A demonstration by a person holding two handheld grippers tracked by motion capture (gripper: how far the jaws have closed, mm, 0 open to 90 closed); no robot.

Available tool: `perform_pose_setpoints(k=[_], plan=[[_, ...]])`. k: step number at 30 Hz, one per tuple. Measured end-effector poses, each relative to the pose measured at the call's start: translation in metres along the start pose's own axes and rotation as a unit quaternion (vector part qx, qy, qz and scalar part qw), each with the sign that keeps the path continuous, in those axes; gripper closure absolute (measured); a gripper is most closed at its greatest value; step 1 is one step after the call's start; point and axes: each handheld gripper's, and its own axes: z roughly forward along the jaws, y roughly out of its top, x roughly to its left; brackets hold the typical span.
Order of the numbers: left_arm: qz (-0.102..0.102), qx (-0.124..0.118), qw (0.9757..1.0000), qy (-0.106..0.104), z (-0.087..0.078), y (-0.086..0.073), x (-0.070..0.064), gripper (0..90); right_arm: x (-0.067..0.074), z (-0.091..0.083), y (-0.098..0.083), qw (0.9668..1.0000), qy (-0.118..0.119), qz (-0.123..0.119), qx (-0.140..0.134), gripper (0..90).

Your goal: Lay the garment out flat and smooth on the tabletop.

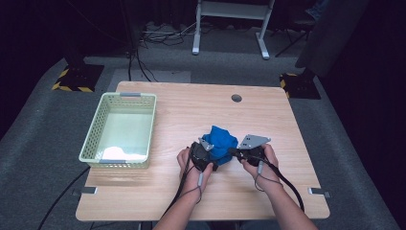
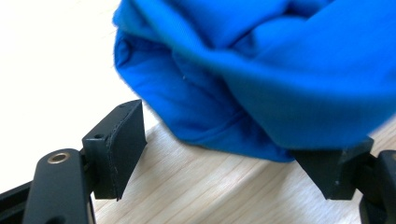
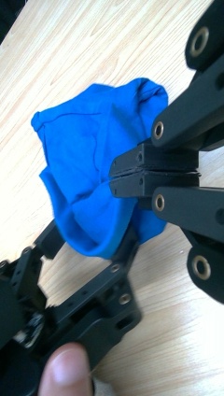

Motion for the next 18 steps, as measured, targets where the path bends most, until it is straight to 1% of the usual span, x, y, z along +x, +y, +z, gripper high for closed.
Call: perform_pose_setpoints(k=[1,4,6,8,10,12,13,14,15,16,17,18], plan=[[0.0,0.005,1.0,0.003,-0.003,-0.001,0.003,20.9,-0.001,-0.001,-0.001,1.0,-0.003,0.0,0.001,89.1],[-0.008,0.005,0.9999,0.008,-0.006,-0.005,0.01,21.0,-0.005,-0.009,-0.005,0.9999,-0.012,0.003,0.002,89.1],[-0.016,0.005,0.9998,0.011,-0.008,-0.008,0.017,20.9,-0.009,-0.016,-0.008,0.9997,-0.022,0.006,0.001,89.2],[-0.019,0.006,0.9996,0.018,-0.012,-0.011,0.024,21.0,-0.015,-0.027,-0.012,0.9994,-0.032,0.014,-0.002,89.1],[-0.026,0.008,0.9992,0.027,-0.015,-0.013,0.031,21.0,-0.022,-0.04,-0.017,0.9987,-0.047,0.019,-0.001,89.1],[-0.031,0.014,0.9986,0.041,-0.02,-0.015,0.037,21.0,-0.028,-0.055,-0.025,0.9973,-0.07,0.021,0.008,89.2],[-0.032,0.013,0.9983,0.046,-0.023,-0.016,0.039,21.6,-0.03,-0.063,-0.031,0.9961,-0.085,0.022,0.014,89.1],[-0.034,0.012,0.998,0.051,-0.026,-0.018,0.041,22.9,-0.031,-0.073,-0.037,0.9936,-0.107,0.027,0.025,89.1],[-0.034,0.012,0.998,0.051,-0.026,-0.018,0.041,24.1,-0.031,-0.073,-0.037,0.9936,-0.107,0.027,0.025,89.1],[-0.037,0.004,0.998,0.052,-0.03,-0.018,0.043,24.1,-0.031,-0.082,-0.043,0.9891,-0.139,0.027,0.041,88.4],[-0.039,-0.003,0.9979,0.051,-0.034,-0.019,0.044,23.7,-0.03,-0.091,-0.049,0.984,-0.167,0.026,0.056,79.5],[-0.041,-0.01,0.9978,0.052,-0.039,-0.019,0.044,23.6,-0.029,-0.099,-0.055,0.9797,-0.185,0.037,0.067,65.8]])
